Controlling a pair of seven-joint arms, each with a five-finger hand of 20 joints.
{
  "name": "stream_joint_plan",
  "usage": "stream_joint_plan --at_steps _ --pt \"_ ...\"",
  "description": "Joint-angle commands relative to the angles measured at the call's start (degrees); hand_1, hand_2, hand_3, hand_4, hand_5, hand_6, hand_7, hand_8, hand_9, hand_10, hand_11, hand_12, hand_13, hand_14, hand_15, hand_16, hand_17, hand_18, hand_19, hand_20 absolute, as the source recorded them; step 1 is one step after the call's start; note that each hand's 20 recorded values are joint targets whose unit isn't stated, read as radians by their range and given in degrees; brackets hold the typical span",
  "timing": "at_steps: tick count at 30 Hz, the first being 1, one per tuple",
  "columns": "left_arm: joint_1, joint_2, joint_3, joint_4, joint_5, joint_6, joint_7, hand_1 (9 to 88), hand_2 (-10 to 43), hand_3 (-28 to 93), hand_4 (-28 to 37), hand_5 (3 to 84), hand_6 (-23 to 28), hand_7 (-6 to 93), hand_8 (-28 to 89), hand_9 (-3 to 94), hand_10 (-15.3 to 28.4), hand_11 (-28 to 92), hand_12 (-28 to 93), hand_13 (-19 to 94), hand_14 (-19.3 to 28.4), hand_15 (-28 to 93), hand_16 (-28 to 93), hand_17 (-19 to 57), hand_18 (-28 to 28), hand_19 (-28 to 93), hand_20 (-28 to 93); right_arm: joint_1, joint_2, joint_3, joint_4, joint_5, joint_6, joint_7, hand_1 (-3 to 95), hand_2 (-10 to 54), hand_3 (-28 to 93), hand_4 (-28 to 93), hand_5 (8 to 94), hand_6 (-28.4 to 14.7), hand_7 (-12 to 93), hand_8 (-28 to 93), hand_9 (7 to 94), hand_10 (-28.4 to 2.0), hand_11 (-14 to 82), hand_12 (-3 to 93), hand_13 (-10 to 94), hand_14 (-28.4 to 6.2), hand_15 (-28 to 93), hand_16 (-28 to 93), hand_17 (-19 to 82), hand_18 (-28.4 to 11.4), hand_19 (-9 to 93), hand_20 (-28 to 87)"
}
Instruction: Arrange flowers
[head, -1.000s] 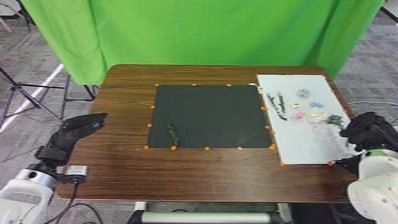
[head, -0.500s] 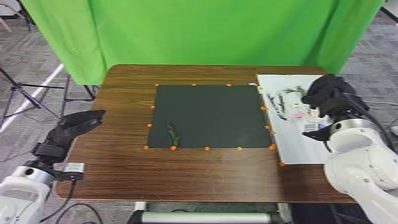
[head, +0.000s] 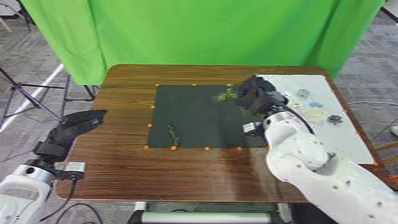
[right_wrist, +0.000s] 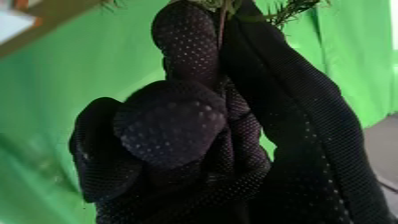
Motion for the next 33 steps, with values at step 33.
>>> stream_joint_plan --at_steps 33 --pt "-0.2 -0.08 0.72 -0.21 0.1 -2.46 -1.68 28.3 -8.2 65 -17.9 40.1 3.0 15.2 -7 36.2 13.0 14 11 31 17.9 15 1 1.8 15.8 9 15 1.9 -13.6 -9.8 8.4 0.9 -7.3 4.0 56.3 -9.5 57 -7 70.6 -2.9 38 18 89.4 -10.3 28.7 33.5 94 -1.4 50 33 66 -9.2 92 39"
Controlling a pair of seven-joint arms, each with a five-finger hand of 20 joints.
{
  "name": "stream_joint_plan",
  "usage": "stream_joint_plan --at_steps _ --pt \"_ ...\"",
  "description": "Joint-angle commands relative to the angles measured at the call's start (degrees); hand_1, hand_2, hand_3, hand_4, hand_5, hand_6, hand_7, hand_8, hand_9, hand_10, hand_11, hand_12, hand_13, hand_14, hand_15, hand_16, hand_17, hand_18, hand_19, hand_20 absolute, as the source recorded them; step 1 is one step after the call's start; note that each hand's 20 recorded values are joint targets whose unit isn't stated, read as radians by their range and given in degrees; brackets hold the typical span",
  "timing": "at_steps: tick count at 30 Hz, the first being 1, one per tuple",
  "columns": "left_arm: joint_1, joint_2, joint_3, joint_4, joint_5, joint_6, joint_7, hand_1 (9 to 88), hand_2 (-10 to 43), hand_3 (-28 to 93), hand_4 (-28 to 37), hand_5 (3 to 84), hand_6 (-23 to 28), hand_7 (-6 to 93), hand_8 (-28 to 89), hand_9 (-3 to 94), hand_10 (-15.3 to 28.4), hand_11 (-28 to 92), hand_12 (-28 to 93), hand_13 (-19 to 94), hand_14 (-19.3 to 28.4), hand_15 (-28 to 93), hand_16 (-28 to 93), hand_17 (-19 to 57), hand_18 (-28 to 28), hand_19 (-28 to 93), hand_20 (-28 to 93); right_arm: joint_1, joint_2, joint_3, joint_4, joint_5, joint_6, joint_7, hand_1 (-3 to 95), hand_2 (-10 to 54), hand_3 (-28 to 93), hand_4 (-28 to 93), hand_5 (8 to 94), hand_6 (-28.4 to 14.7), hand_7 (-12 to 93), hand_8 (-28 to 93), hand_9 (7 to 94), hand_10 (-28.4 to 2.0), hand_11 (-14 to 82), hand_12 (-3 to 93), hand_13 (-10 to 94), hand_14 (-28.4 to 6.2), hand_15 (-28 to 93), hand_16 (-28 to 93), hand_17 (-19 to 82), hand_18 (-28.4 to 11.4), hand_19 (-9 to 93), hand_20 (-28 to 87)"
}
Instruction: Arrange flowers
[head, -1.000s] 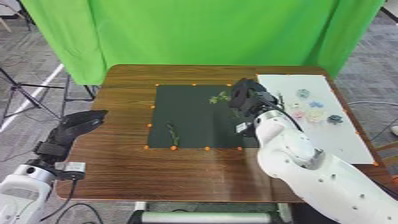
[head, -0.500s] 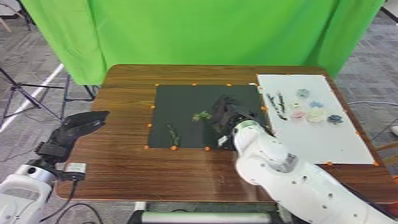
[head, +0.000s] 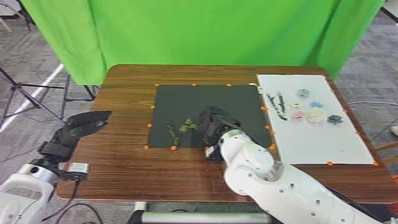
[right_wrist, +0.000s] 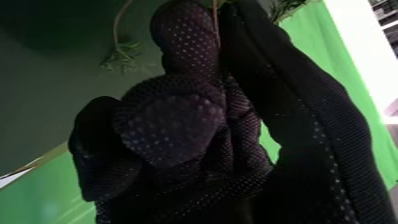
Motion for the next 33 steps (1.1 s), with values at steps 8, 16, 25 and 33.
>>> stream_joint_plan --at_steps 8,16,25,33 --pt "0.4 -0.35 -0.19 -0.26 0.05 -1.11 -0.77 28.4 -8.5 66 -18.3 39.7 3.0 15.5 -8 36.0 12.9 14 11 31 17.8 14 1 1.8 15.9 9 15 0.4 -0.3 0.6 1.0 -0.1 -0.2 0.2 52.0 -9.5 56 -6 70.2 -3.1 36 19 88.0 -11.2 32.0 26.9 94 -1.6 50 33 65 -9.5 92 40" --pt "0.6 -0.39 -0.09 -0.41 0.12 -1.31 -0.87 28.5 -8.8 66 -18.7 39.6 3.0 15.9 -8 35.9 12.9 14 11 31 17.8 14 1 1.8 15.9 9 15 1.1 -1.1 0.1 1.9 0.0 1.8 0.9 46.7 -8.9 57 -6 74.1 -3.7 34 18 91.0 -13.0 31.3 25.6 94 -2.2 52 31 66 -10.2 93 39" --pt "0.7 -0.24 -0.3 -0.61 0.03 -1.67 -1.12 28.6 -8.9 66 -18.8 39.7 3.2 16.1 -8 35.9 13.0 14 11 31 18.0 14 1 1.8 15.9 9 15 0.7 -3.1 2.9 2.3 10.4 3.2 4.0 49.1 0.6 55 -7 80.1 -3.7 33 11 93.7 -12.0 34.9 21.9 94 -1.8 59 21 73 -7.5 91 33" --pt "0.7 -0.26 -0.4 -0.63 0.06 -1.71 -1.2 28.7 -8.8 66 -18.8 39.7 3.3 16.2 -8 35.9 13.0 14 11 31 17.9 15 1 1.8 15.9 9 15 1.0 -2.0 2.1 2.3 7.2 2.0 3.3 49.1 0.6 55 -5 79.5 -4.2 34 11 93.7 -11.9 33.9 22.1 94 -1.8 58 21 73 -7.3 90 33"
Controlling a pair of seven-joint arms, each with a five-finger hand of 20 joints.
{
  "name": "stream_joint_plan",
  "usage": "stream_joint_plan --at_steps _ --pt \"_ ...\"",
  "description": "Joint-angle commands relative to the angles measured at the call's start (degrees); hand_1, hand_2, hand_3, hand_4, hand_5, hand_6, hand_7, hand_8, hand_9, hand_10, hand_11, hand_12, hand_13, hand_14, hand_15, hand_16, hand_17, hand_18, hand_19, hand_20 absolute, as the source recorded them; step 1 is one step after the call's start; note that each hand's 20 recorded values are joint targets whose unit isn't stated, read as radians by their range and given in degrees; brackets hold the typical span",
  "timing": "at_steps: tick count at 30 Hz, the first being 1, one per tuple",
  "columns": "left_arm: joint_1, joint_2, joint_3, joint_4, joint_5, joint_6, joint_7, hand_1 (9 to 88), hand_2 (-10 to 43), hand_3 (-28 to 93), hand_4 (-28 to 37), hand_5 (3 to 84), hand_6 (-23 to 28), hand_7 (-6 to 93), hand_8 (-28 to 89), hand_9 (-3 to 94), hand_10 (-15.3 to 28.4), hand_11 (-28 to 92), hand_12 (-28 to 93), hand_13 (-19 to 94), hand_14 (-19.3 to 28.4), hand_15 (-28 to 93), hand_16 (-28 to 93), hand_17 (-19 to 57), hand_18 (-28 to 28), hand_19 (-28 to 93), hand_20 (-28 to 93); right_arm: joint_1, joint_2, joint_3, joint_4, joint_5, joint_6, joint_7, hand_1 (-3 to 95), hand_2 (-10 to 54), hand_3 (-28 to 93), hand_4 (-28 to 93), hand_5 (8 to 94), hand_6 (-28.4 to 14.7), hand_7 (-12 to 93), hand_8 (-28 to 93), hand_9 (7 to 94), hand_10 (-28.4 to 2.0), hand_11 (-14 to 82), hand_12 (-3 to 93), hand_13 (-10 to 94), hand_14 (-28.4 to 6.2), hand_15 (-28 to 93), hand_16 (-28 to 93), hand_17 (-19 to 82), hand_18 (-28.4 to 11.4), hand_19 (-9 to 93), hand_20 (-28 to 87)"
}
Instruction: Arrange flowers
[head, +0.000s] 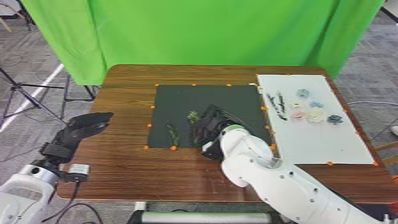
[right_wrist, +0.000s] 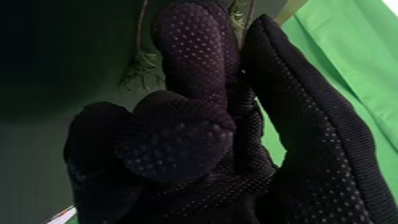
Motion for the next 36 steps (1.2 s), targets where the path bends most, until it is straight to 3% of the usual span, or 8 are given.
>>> stream_joint_plan --at_steps 1,30,33,36 --pt "0.6 -0.25 -0.4 -0.51 -0.01 -0.69 -0.57 28.8 -8.8 66 -18.8 39.7 3.3 16.2 -8 35.9 13.0 14 11 31 17.8 15 1 1.8 15.9 9 15 0.3 0.7 -0.8 -0.2 -5.0 -0.4 -0.2 49.1 0.5 55 -5 79.5 -4.2 34 11 93.7 -12.0 33.9 22.2 94 -1.8 58 21 73 -7.3 89 34" --pt "0.7 -0.22 -0.48 -0.48 0.15 -1.63 -0.69 28.5 -8.4 65 -18.1 39.6 3.5 14.8 -7 35.8 13.4 14 11 31 18.1 15 1 1.8 16.1 9 15 -0.8 3.1 0.3 -1.6 -5.3 -0.6 -0.2 46.3 -1.6 58 -5 79.7 -3.9 34 13 93.7 -13.2 34.7 22.0 94 -2.3 59 21 73 -8.2 90 35" --pt "0.4 -0.16 -0.25 -0.37 0.18 -1.76 -0.59 28.3 -8.5 65 -18.0 39.6 3.5 14.8 -7 35.8 13.5 14 11 31 18.2 15 1 1.8 16.1 9 15 -0.6 3.3 0.2 -1.6 -5.4 -0.9 -0.7 43.5 -2.7 58 -5 79.4 -3.7 35 7 93.7 -13.1 34.2 22.2 94 -2.3 59 21 73 -8.3 91 35" --pt "0.2 -0.02 -0.13 -0.31 0.23 -1.69 -0.45 28.2 -8.8 65 -17.9 39.5 3.4 14.7 -7 35.8 13.5 14 11 31 18.2 15 1 1.8 16.1 9 15 -0.4 3.4 0.3 -1.7 -5.0 -0.5 -0.9 38.9 -3.8 59 -5 78.9 -3.8 38 -8 93.7 -13.0 33.8 22.7 94 -2.2 58 21 72 -8.2 91 34"
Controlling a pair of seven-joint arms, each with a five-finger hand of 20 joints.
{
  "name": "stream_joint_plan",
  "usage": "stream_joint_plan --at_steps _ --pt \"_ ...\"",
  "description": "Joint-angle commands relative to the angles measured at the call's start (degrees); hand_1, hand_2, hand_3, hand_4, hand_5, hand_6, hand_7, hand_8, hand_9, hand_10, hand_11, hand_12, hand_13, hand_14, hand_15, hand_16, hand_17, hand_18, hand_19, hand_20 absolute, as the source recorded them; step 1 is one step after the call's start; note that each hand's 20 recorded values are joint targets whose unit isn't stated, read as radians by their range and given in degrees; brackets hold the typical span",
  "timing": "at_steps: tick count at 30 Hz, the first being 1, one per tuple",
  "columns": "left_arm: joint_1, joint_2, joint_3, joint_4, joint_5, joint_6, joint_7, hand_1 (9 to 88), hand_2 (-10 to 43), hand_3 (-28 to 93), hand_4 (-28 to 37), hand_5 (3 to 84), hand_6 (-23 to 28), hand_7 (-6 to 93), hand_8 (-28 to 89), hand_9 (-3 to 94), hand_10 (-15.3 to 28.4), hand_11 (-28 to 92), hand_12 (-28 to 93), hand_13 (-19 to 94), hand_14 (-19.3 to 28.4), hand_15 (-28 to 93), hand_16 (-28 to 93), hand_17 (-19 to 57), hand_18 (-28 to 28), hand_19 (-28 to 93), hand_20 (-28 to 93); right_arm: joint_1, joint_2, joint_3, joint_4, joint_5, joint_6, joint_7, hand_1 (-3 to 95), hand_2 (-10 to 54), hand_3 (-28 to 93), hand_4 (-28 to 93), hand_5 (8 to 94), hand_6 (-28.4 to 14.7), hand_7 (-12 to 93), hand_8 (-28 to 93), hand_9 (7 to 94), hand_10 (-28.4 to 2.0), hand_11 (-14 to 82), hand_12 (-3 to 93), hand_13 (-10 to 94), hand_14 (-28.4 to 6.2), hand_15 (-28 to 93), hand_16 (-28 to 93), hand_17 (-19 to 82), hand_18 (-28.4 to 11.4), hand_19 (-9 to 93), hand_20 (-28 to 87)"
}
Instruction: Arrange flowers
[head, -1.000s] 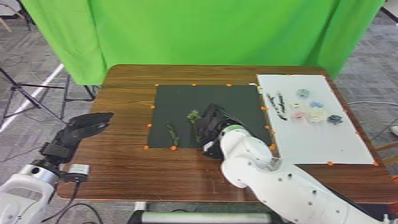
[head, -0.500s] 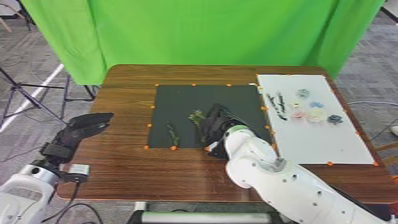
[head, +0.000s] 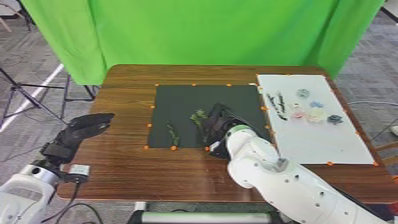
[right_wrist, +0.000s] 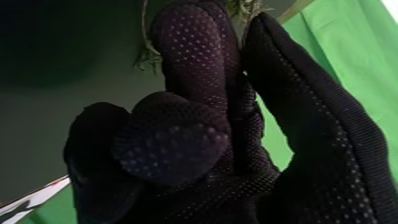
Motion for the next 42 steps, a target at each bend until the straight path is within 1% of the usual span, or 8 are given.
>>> stream_joint_plan --at_steps 1,7,12,20,26,34,38,42 --pt "0.0 -0.12 -0.05 -0.18 0.24 -0.76 -0.23 28.2 -8.9 65 -18.0 39.5 3.4 14.7 -7 35.8 13.5 14 11 31 18.2 15 1 1.8 16.1 9 15 0.2 0.7 0.1 -0.6 0.0 0.2 -0.5 37.5 -4.1 59 -5 78.6 -3.9 38 -8 93.7 -12.9 33.5 22.7 94 -2.2 58 21 72 -8.2 91 34" --pt "0.2 -0.13 -0.17 -0.3 0.34 -0.47 -0.16 28.0 -8.6 65 -17.9 39.4 3.5 14.3 -7 35.8 13.6 14 11 31 18.3 15 1 1.8 16.2 9 15 0.4 0.9 0.2 -0.7 -0.2 -0.1 -1.0 34.0 -6.6 59 -5 77.6 -4.3 38 -8 93.4 -12.9 32.4 23.3 94 -2.3 57 22 72 -8.4 91 34" --pt "-0.1 -0.08 0.1 -0.16 0.37 -0.63 -0.24 28.0 -8.4 64 -17.4 39.4 3.6 13.8 -7 35.7 13.7 14 11 31 18.4 15 1 1.7 16.2 9 15 0.4 1.5 0.6 -1.0 -1.0 0.6 -1.4 31.7 -8.5 59 -5 77.3 -4.7 38 -8 93.4 -13.1 32.3 23.6 94 -2.4 57 22 71 -8.4 91 34" --pt "0.2 -0.07 0.0 -0.27 0.37 -0.57 -0.21 27.8 -7.8 63 -16.9 39.3 3.8 12.4 -6 35.6 14.0 14 11 31 18.6 15 2 1.6 16.3 10 15 0.9 2.0 2.1 -1.5 -0.6 1.7 -1.6 30.5 -9.0 59 -5 77.2 -5.1 37 -8 93.1 -13.3 32.6 23.6 94 -2.7 57 22 71 -8.7 92 34" --pt "0.3 -0.18 0.07 -0.38 0.36 -0.52 -0.21 27.5 -7.2 62 -16.2 39.2 3.9 11.7 -6 35.6 14.3 13 11 31 18.7 15 2 1.6 16.3 10 15 0.8 2.8 3.7 -2.1 -0.7 1.3 -1.9 30.1 -9.1 59 -5 77.2 -5.2 37 -8 93.0 -13.4 33.0 23.5 94 -2.8 57 22 71 -8.8 92 34" --pt "0.4 -0.46 -0.22 -0.42 0.23 -0.44 -0.15 27.4 -7.3 62 -16.0 39.2 3.9 11.4 -6 35.5 14.4 13 11 31 18.7 15 2 1.6 16.3 10 15 -0.6 8.6 12.6 -3.7 -1.1 2.6 -1.3 29.8 -9.0 59 -5 77.2 -5.2 37 -8 92.9 -13.5 33.2 23.4 94 -3.0 57 23 71 -9.1 92 34" --pt "0.4 -0.65 -0.22 -0.3 0.29 -0.56 -0.05 27.2 -7.0 61 -15.7 39.1 3.9 11.1 -6 35.5 14.4 13 12 31 18.8 15 2 1.5 16.3 10 15 -4.4 12.2 19.0 -4.4 -2.2 3.6 -0.5 30.1 -9.4 59 -5 77.1 -5.3 38 -7 92.8 -13.9 33.1 23.6 94 -3.2 57 23 70 -9.5 93 34" --pt "0.3 -0.72 -0.24 -0.22 0.32 -0.76 -0.18 27.2 -7.0 61 -15.5 39.2 3.9 11.0 -6 35.6 14.3 13 12 31 18.7 15 2 1.5 16.4 10 15 -7.6 14.1 23.6 -3.2 -4.0 3.9 0.8 30.2 -9.5 60 -6 76.8 -5.3 37 -7 92.4 -13.8 33.0 23.7 94 -3.2 56 23 70 -9.7 93 34"
